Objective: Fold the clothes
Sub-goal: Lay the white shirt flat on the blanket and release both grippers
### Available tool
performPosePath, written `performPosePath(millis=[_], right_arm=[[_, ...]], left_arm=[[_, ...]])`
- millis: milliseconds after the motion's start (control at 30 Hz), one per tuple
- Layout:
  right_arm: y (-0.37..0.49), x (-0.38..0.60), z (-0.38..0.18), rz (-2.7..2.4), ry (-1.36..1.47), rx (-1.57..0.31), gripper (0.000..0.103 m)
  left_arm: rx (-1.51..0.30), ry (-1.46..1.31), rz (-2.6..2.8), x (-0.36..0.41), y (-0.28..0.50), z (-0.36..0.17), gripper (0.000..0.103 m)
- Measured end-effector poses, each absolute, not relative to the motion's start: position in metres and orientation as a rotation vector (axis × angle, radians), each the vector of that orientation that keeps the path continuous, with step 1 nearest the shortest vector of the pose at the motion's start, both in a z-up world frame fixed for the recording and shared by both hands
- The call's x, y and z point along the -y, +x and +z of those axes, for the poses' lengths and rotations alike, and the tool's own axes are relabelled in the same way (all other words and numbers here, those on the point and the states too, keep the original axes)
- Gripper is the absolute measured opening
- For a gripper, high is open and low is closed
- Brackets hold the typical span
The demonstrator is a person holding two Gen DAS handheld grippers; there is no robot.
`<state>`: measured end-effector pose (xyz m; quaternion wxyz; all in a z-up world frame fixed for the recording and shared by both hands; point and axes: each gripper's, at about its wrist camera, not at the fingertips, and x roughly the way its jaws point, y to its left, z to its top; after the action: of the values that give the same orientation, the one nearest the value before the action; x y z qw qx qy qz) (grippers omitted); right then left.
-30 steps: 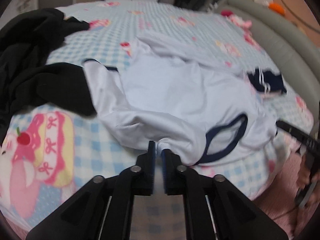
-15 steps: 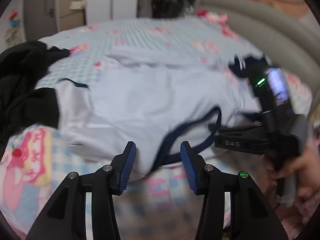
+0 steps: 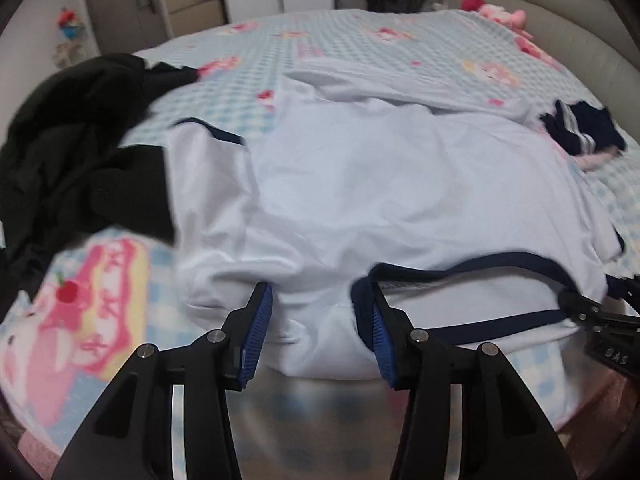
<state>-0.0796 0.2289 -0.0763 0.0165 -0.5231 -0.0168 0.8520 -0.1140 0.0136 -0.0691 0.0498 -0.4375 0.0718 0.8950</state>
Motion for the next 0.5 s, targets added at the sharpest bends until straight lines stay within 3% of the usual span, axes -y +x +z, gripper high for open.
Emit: performPosePath(millis=[100, 133, 233, 267, 300, 333, 433, 500], right_arm=[[-0.07, -0.22, -0.07, 2.668, -1.652, 0.099, 0.053], [-0.068, -0.221, -0.067, 2.683, -1.67, 0.074, 0.053], [-0.061, -0.222, -0.058, 2.792, -1.743, -0.067, 0.057], [-0.06, -0.223, -0.054, 2.838, -1.755, -0.131, 0.064], [-0.06, -0.225, -0.051, 2.865, -1.744, -0.205, 0.068], [-0.061, -0.225, -0.049, 2.863, -1.717, -0.253, 0.068], [-0.07, -0.23, -0.049, 2.842, -1.634, -0.251, 0.067], [-0.074, -0.229, -0.056, 2.789, -1.597, -0.16, 0.067]], left_arm=[[-0.204, -1.32, 2.676, -0.021, -0.113, -0.072, 0.053], [-0.2, -1.316, 2.659, -0.023, -0.113, -0.073, 0.061], [-0.182, -1.318, 2.615, -0.03, -0.114, -0.077, 0.061], [-0.161, -1.348, 2.617, -0.029, -0.117, -0.08, 0.055], [-0.129, -1.385, 2.623, -0.026, -0.12, -0.083, 0.038], [-0.09, -1.408, 2.627, -0.021, -0.12, -0.084, 0.029], [0.033, -1.432, 2.634, -0.001, -0.113, -0.082, 0.018], [0.055, -1.459, 2.619, 0.009, -0.102, -0.082, 0.017]])
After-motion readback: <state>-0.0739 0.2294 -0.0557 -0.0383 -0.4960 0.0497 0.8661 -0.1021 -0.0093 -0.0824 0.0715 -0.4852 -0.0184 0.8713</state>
